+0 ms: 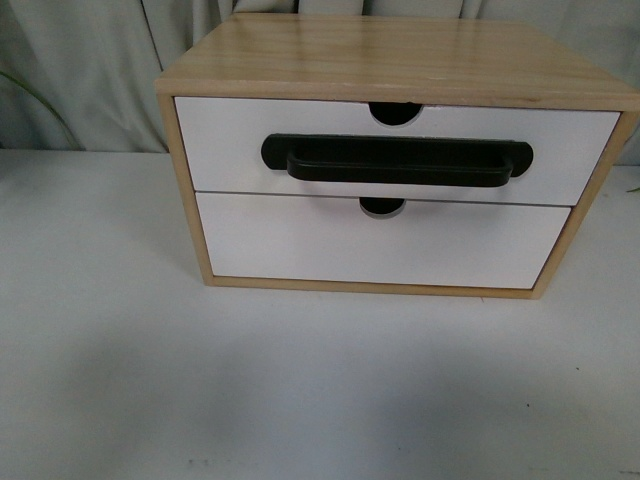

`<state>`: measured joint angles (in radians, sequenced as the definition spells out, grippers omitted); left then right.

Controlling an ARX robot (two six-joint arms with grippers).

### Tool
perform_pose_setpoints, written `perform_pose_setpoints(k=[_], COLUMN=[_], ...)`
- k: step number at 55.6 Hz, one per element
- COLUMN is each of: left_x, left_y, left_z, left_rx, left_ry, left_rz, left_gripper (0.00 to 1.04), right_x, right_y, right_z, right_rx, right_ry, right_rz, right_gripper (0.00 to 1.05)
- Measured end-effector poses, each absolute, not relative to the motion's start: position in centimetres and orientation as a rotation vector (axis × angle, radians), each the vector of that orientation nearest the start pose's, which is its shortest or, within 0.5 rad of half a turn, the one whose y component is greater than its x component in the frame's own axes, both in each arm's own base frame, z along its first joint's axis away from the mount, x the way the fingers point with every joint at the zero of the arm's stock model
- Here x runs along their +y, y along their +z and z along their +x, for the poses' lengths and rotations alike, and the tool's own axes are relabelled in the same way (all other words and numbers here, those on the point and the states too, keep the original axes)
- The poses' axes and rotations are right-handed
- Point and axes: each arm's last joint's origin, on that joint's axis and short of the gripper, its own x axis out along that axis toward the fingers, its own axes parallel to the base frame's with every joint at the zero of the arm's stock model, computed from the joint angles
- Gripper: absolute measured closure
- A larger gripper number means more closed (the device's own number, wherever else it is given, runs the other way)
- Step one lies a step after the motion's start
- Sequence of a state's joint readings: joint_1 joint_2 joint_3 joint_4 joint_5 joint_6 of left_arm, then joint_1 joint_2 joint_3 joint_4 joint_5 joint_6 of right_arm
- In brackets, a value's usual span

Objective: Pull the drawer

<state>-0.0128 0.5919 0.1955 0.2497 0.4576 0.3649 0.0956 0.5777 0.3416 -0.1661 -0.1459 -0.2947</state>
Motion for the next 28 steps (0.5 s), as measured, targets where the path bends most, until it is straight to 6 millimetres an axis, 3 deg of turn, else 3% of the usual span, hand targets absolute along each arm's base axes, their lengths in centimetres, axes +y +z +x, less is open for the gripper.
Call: perform_pose_setpoints(k=[14,28], left_x=[-2.7,-4.5], left_y=[21.2,24.0], left_z=[18.5,23.1], left_rx=[0.102,0.091], left_ry=[-0.797,-0.965], left_rz=[0.658,0.937], left_gripper=[0.06,0.06], right_x=[2.3,2.9], right_y=[23.5,24.7], right_z=[16.6,19.2], right_rx=[0.438,0.462], right_ry=[0.495,0.649], right_rz=[-0.503,-0.697], right_gripper=[0.09,0.09])
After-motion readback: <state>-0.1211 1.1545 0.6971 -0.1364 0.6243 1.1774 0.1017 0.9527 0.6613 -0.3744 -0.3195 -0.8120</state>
